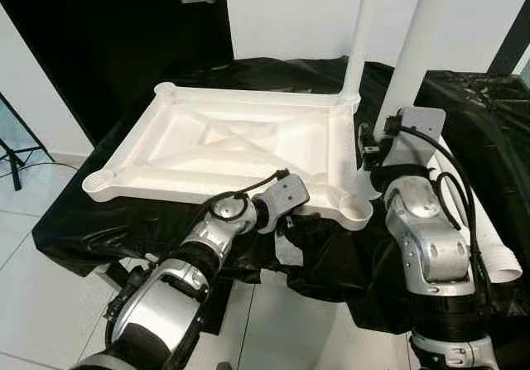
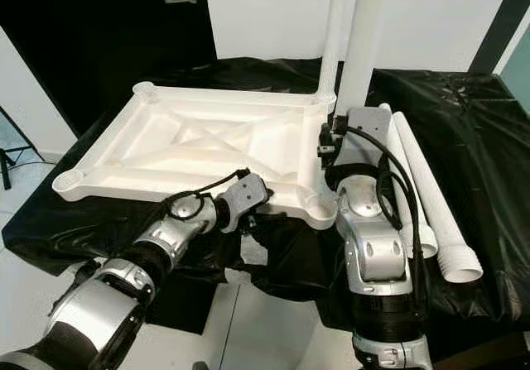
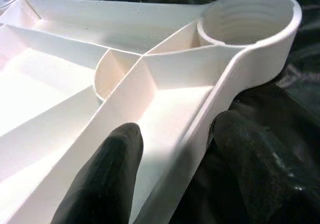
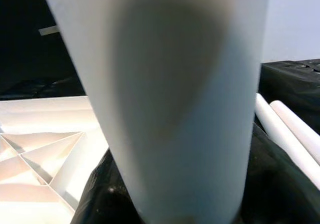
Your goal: Building children table
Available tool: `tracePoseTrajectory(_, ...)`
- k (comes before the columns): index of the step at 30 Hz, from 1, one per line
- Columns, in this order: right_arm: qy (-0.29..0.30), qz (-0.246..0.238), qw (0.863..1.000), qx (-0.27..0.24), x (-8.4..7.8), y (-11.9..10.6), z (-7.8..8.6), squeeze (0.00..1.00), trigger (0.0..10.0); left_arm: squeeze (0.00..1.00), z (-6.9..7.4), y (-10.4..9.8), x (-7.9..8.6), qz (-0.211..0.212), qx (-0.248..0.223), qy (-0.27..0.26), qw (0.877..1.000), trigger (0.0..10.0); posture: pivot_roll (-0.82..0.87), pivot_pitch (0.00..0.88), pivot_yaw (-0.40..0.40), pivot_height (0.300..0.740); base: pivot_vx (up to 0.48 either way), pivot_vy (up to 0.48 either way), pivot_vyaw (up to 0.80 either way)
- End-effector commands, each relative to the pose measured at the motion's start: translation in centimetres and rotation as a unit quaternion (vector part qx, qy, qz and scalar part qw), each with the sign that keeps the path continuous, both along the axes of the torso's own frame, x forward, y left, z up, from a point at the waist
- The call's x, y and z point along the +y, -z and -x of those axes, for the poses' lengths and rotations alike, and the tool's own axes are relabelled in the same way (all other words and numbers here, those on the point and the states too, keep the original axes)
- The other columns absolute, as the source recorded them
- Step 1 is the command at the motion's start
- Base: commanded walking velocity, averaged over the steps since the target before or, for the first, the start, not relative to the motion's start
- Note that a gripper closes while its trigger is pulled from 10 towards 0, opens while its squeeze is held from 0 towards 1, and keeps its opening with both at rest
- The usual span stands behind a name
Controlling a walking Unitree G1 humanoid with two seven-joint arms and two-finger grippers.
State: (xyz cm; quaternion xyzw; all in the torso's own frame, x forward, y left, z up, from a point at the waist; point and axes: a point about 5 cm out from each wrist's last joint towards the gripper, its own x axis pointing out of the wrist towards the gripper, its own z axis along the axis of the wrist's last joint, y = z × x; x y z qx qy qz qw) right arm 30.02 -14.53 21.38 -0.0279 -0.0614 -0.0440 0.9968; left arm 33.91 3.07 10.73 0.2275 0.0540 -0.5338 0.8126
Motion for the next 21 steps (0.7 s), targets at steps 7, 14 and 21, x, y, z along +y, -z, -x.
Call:
tracePoseTrajectory(7, 0.002, -0.002, 1.000, -0.009, 0.1, -0.3, 0.1, 0.00, 10.0, 0.00, -0.5, -0.6, 0.3, -0.002, 0.008, 0.001, 1.000, 10.0, -0.17, 0.000, 0.035, 0.740, 0.000, 0.000, 0.00)
tracePoseTrajectory(14, 0.003, -0.004, 1.000, -0.009, 0.1, -0.3, 0.2, 0.00, 10.0, 0.00, 2.9, 3.7, 1.5, -0.140, 0.079, 0.164, 0.973, 10.0, -0.17, 0.000, 0.036, 0.740, 0.000, 0.000, 0.00)
tracePoseTrajectory(21, 0.005, -0.005, 1.000, -0.009, 0.0, -0.3, 0.2, 0.00, 10.0, 0.00, 4.2, 4.5, 1.2, -0.158, 0.105, 0.222, 0.957, 10.0, -0.17, 0.000, 0.038, 0.740, 0.000, 0.000, 0.00)
